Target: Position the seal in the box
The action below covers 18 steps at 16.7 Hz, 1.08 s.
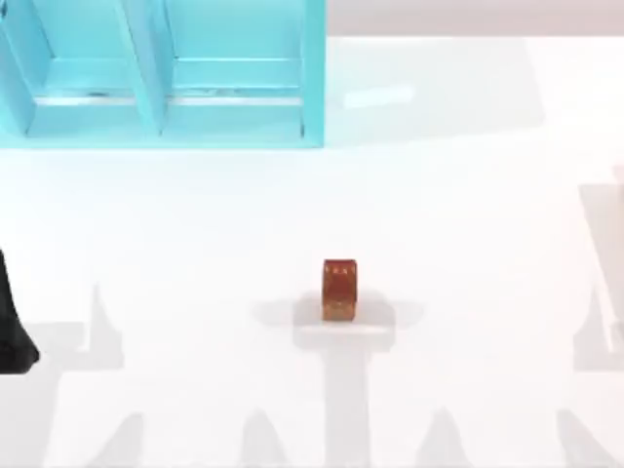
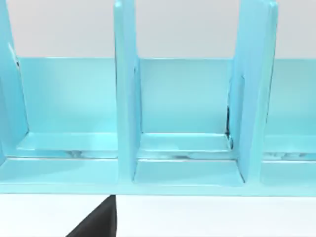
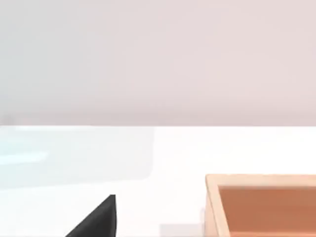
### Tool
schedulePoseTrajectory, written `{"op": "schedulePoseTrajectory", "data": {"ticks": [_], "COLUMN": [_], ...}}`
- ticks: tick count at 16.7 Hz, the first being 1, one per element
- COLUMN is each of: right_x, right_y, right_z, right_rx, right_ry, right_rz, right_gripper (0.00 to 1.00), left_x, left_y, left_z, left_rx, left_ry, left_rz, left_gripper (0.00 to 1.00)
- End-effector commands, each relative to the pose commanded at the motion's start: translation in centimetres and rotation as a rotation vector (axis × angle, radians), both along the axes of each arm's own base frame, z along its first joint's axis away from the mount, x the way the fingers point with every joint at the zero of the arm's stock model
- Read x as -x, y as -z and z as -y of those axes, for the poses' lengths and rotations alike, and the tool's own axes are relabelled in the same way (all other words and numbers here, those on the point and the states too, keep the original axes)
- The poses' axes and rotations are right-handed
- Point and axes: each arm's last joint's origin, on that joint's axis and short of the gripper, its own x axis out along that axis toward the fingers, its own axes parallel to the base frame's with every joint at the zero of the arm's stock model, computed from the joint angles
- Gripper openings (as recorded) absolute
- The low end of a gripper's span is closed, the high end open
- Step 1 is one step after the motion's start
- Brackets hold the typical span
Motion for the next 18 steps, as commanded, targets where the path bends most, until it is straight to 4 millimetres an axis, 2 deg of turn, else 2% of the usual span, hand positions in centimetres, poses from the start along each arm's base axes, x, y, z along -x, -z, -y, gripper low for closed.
{"op": "schedulePoseTrajectory", "data": {"ticks": [3, 5, 10, 14, 18], "right_x": [0.0, 0.0, -1.1, -4.0, -9.1], "right_y": [-0.2, -1.0, -5.3, -9.4, -12.3], "right_z": [0.0, -0.1, -0.9, -2.6, -6.0], "right_rx": [-0.002, -0.013, -0.075, -0.135, -0.172], "right_ry": [-0.001, -0.006, -0.063, -0.131, -0.173], "right_rz": [-0.004, -0.028, -0.204, -0.459, -0.78], "right_gripper": [1.0, 1.0, 1.0, 1.0, 1.0], "left_x": [0.0, 0.0, 0.0, 0.0, 0.0], "left_y": [0.0, 0.0, 0.0, 0.0, 0.0], "left_z": [0.0, 0.0, 0.0, 0.0, 0.0], "left_rx": [0.0, 0.0, 0.0, 0.0, 0.0], "left_ry": [0.0, 0.0, 0.0, 0.0, 0.0], "left_rz": [0.0, 0.0, 0.0, 0.0, 0.0], "left_gripper": [1.0, 1.0, 1.0, 1.0, 1.0]}}
